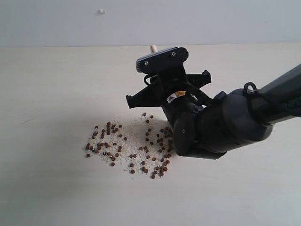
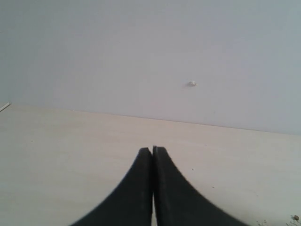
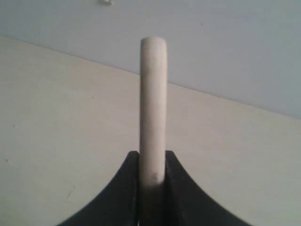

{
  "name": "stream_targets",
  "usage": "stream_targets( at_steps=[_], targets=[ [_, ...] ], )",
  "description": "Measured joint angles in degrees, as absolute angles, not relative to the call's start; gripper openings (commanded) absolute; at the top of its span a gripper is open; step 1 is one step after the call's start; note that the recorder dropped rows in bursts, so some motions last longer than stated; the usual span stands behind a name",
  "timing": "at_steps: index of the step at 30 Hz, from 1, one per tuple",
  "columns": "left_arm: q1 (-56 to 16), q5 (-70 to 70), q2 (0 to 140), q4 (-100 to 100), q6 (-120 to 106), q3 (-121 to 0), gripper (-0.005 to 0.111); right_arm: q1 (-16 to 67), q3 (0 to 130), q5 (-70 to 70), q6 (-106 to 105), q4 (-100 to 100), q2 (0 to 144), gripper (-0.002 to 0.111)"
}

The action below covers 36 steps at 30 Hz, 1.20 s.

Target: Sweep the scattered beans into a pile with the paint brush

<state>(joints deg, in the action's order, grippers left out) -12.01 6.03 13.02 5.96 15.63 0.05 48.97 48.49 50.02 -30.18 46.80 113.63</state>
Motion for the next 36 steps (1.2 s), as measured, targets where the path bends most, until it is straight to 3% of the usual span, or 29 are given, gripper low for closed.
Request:
stream_targets(
  at_steps=[20, 29, 36],
  targets=[
    [-12.01, 6.03, 13.02, 5.96, 15.63, 0.05, 0.0, 49.24, 55.89, 42.88, -29.1, 51.22, 110.77, 0.0],
    [-12.01, 6.03, 13.02, 5.96, 15.63, 0.05, 0.0, 49.24, 56.01, 52.21, -48.45, 59.52, 106.95, 0.0],
    [-12.01, 6.03, 13.02, 5.96, 15.63, 0.05, 0.0, 48.73, 56.01, 55.81, -49.8, 49.87, 114.05, 0.0]
  ],
)
